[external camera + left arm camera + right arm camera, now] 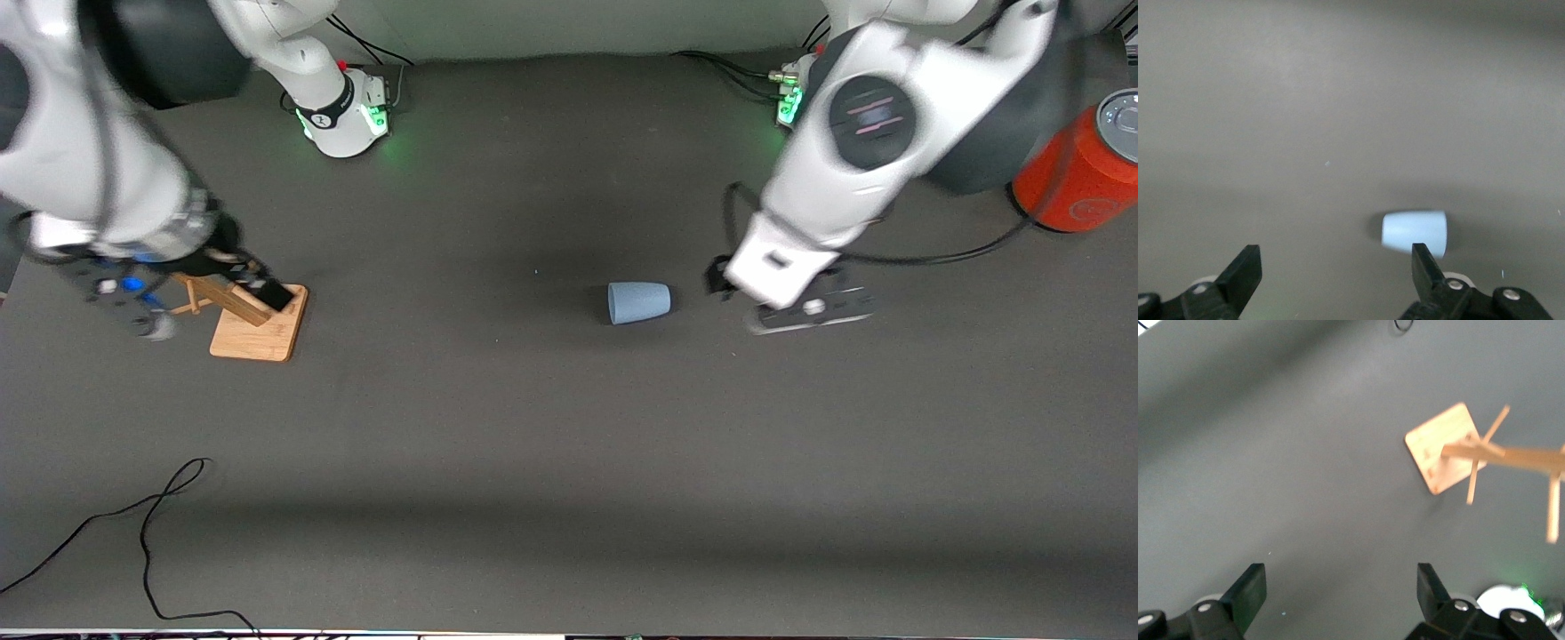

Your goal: Rotate and upright cup with both arms

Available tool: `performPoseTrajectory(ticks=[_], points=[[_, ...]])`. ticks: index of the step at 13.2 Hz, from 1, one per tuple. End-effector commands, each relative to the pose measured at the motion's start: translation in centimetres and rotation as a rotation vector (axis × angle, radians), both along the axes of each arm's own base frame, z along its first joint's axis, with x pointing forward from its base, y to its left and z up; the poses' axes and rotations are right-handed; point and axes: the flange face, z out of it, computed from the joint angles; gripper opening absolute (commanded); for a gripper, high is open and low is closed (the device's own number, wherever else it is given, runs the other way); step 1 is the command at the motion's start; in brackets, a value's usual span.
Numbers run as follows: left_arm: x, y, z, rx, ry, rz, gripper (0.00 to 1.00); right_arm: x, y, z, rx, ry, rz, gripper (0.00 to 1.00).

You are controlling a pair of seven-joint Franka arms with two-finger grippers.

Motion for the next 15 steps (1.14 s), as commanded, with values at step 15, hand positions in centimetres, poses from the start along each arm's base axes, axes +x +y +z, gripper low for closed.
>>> performPoseTrajectory(ticks=[15], points=[[-12.1, -21.7, -27.4, 0.503, -0.014, -0.372, 1.00, -2.0, -14.9, -1.0, 0.041, -0.113, 0.592, 1.00]])
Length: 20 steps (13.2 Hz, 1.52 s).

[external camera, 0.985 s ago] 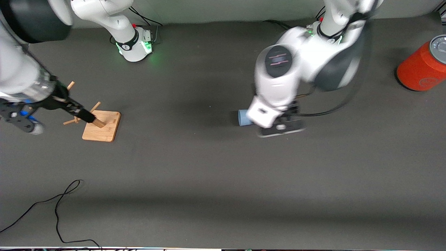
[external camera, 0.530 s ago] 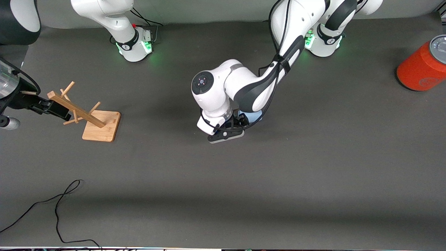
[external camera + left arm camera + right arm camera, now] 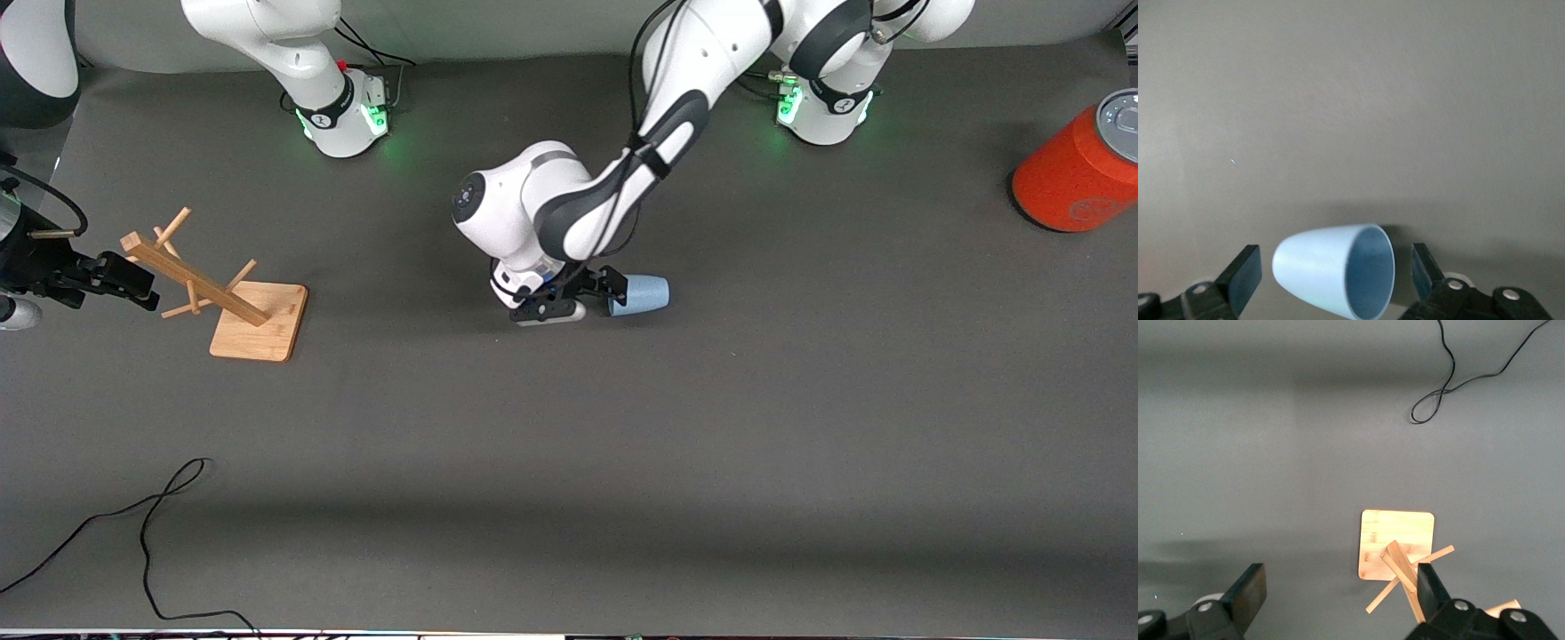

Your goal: Rotate and upright cup with both arms

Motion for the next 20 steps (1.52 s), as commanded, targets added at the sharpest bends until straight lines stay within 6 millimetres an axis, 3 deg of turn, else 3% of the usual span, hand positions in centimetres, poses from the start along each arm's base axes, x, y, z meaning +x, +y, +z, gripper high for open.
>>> performPoseTrajectory(ticks=[1, 3, 7, 9, 11, 13, 18, 20], points=[[-1.0, 0.1, -2.8, 0.096, 0.041, -0.131, 1.00, -0.8, -0.6, 0.9, -0.002, -0.019, 0.033, 1.00], [-1.4, 0.8, -4.2, 0.138, 0.114, -0.219, 0.99, -1.1, -0.8, 1.4, -0.002, -0.025, 0.030, 1.00], [-1.6, 1.6, -4.7, 0.191, 0.197, -0.293, 0.97, -1.2, -0.2, 1.5, -0.001, -0.024, 0.037, 1.00], [-1.7, 2.0, -5.2, 0.209, 0.199, -0.298, 0.86, -1.2, -0.2, 1.5, -0.001, -0.021, 0.037, 1.00], [-1.7, 2.0, -5.2, 0.212, 0.198, -0.297, 0.58, -1.2, -0.3, 1.4, -0.002, -0.018, 0.070, 1.00], [-1.5, 2.2, -5.1, 0.227, 0.189, -0.299, 0.01, -1.2, -0.1, 1.5, -0.001, -0.018, 0.066, 1.00], [-1.1, 3.0, -3.5, 0.276, 0.200, -0.260, 0.00, -1.5, 0.2, 2.2, 0.000, -0.017, 0.062, 1.00], [0.1, 4.0, 0.4, 0.311, 0.193, -0.180, 0.00, -1.7, 0.1, 2.0, 0.001, 0.003, 0.061, 1.00]])
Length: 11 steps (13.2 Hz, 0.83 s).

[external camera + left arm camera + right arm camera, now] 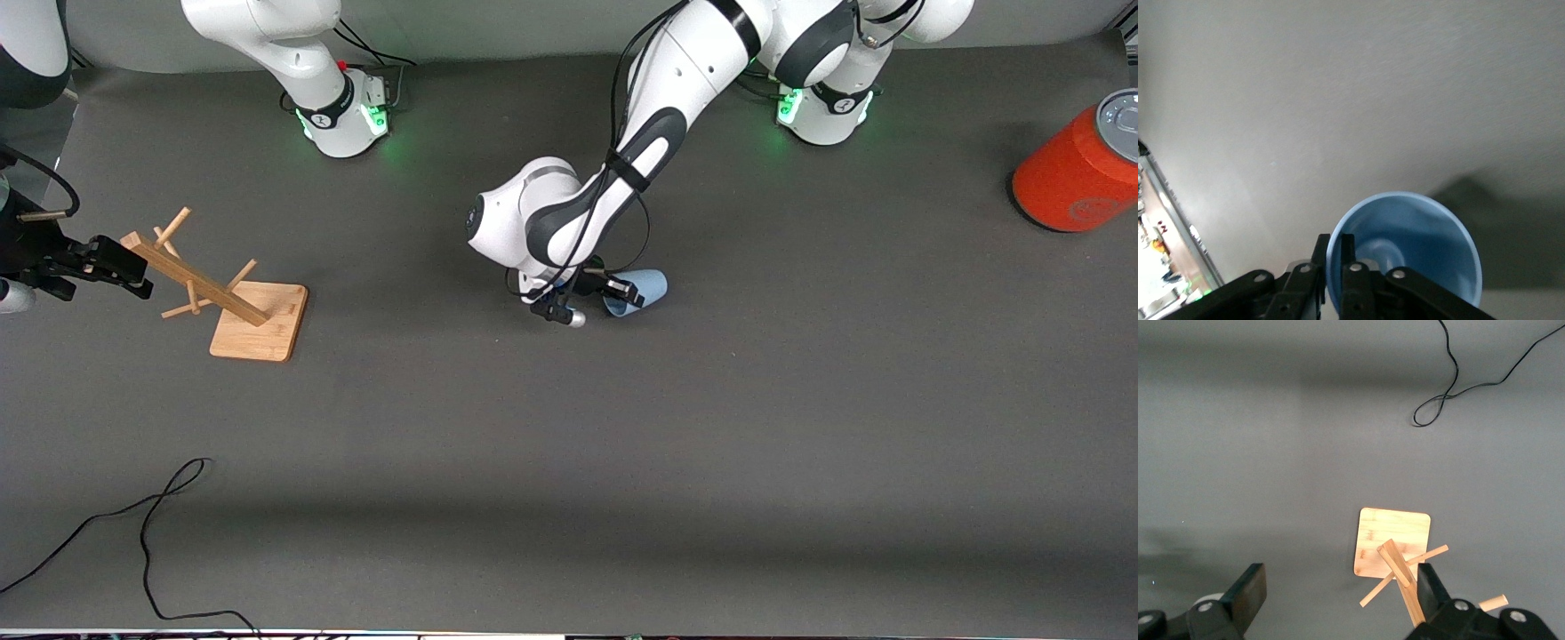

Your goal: Rotate and upright cup with both arms

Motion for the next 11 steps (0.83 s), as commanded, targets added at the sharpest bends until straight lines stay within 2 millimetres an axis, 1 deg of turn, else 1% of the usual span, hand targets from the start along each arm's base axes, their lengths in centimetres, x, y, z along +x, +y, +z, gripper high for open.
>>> performPoseTrajectory(ticks=[1, 2, 3, 4, 5, 6, 7, 8, 9, 10, 11], points=[[2.4, 1.8, 7.0, 0.032, -0.042, 0.102, 0.00, -0.7, -0.1, 0.7, 0.001, 0.007, 0.016, 1.00], [3.7, 2.6, 10.7, -0.003, -0.050, 0.156, 0.00, -0.7, 0.0, 0.7, 0.001, 0.005, 0.017, 1.00], [6.1, 5.1, 15.0, -0.076, -0.024, 0.256, 0.00, -0.6, 0.0, 0.6, 0.001, 0.009, 0.017, 1.00], [8.2, 8.1, 20.0, -0.178, 0.000, 0.354, 0.00, -0.5, 0.1, 0.4, 0.002, 0.011, 0.017, 1.00], [9.3, 10.8, 26.2, -0.307, -0.028, 0.433, 0.00, -0.5, 0.1, 0.4, 0.011, 0.013, 0.014, 1.00], [11.1, 14.4, 30.6, -0.424, -0.069, 0.533, 0.00, -0.7, 0.1, 0.8, 0.029, 0.007, 0.007, 1.00], [12.4, 18.1, 34.2, -0.526, -0.092, 0.609, 0.00, -1.2, -0.3, 0.7, 0.038, 0.037, -0.024, 1.00], [12.8, 20.7, 36.4, -0.606, -0.123, 0.644, 0.00, -1.6, -0.1, 1.1, 0.039, 0.045, -0.026, 1.00], [12.7, 22.8, 37.5, -0.661, -0.178, 0.653, 0.00, -1.6, 0.2, 1.6, 0.038, 0.039, -0.023, 1.00], [12.0, 23.8, 36.9, -0.707, -0.235, 0.655, 0.00, -1.7, 0.3, 1.5, 0.038, 0.045, -0.022, 1.00], [10.9, 24.1, 35.1, -0.747, -0.291, 0.670, 0.00, -1.9, 0.3, 1.6, 0.040, 0.060, -0.022, 1.00]])
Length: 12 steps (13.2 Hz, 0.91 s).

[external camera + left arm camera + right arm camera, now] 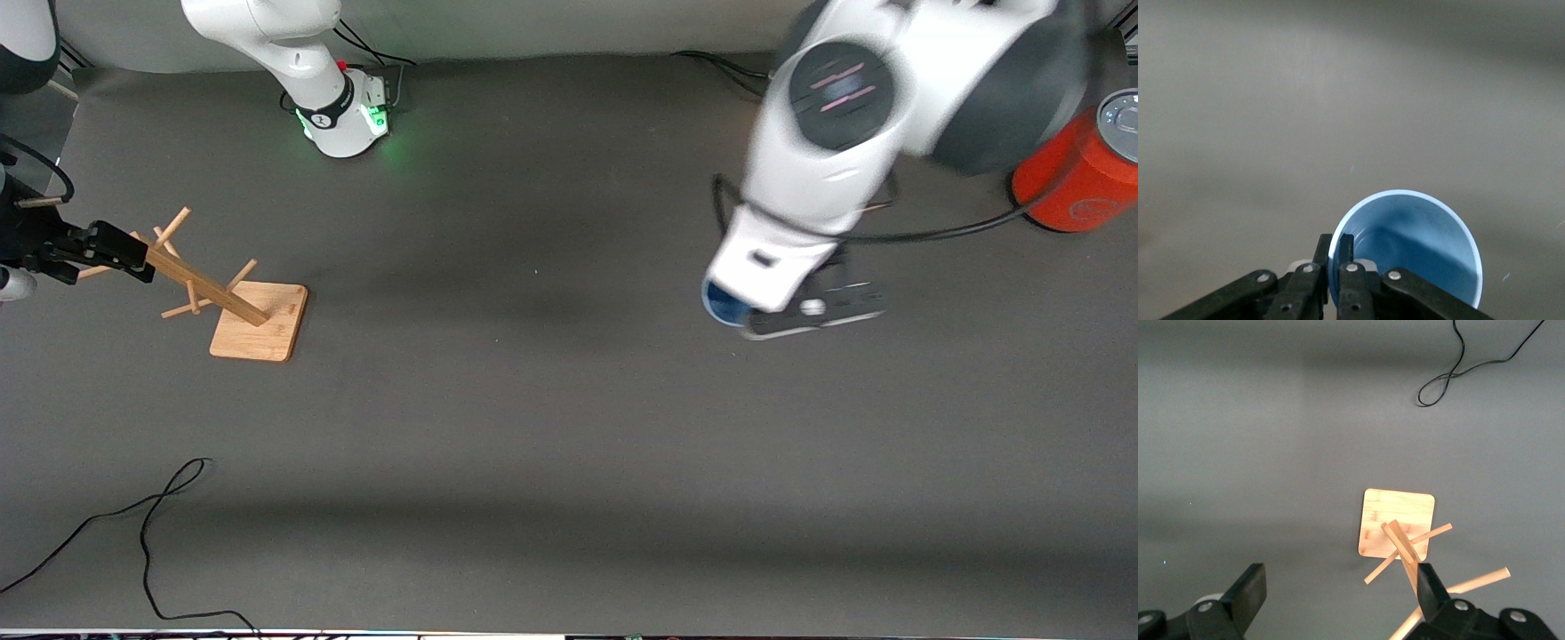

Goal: Rotate and upright cup with both arms
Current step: 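Lower the blue cup upright onto the table with the left gripper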

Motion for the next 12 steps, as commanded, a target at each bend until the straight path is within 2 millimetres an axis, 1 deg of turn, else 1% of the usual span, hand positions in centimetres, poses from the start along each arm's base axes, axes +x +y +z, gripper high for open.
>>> performPoseTrajectory(ticks=[1, 3, 4, 5, 6, 7, 8, 9, 10, 11, 12], points=[[-4.4, -0.8, -6.3, -0.053, -0.093, 0.103, 0.00, -0.7, 0.2, 0.9, 0.022, 0.013, -0.017, 1.00], [-4.7, -2.4, -9.4, -0.089, -0.146, 0.191, 0.00, -0.9, 0.3, 0.6, 0.022, 0.035, -0.057, 1.00], [-4.8, -3.4, -11.1, -0.099, -0.149, 0.210, 0.00, -0.9, 0.3, 0.6, 0.022, 0.038, -0.063, 1.00], [-4.8, -3.9, -13.1, -0.098, -0.140, 0.214, 0.00, -0.9, 0.2, 0.5, 0.023, 0.038, -0.063, 1.00], [-4.9, -4.8, -15.9, -0.097, -0.128, 0.212, 0.00, -0.7, 0.2, 0.2, 0.023, 0.044, -0.064, 1.00], [-5.6, -6.5, -18.9, -0.089, -0.134, 0.214, 0.00, -0.7, 0.2, 0.1, 0.023, 0.046, -0.062, 1.00], [-5.5, -7.5, -21.9, -0.051, -0.158, 0.230, 0.00, -0.7, 0.1, 0.1, 0.021, 0.047, -0.062, 1.00], [-6.0, -9.0, -24.7, -0.021, -0.179, 0.238, 0.00, -0.6, 0.1, 0.0, 0.021, 0.047, -0.060, 1.00], [-6.2, -10.1, -27.2, -0.013, -0.194, 0.248, 0.00, -0.6, 0.1, 0.0, 0.021, 0.047, -0.056, 1.00], [-6.1, -10.6, -28.5, -0.026, -0.202, 0.273, 0.00, -0.6, 0.2, -0.1, 0.021, 0.049, -0.051, 1.00], [-6.6, -11.3, -29.4, -0.032, -0.202, 0.278, 0.00, -0.6, 0.2, -0.1, 0.022, 0.049, -0.053, 1.00]])
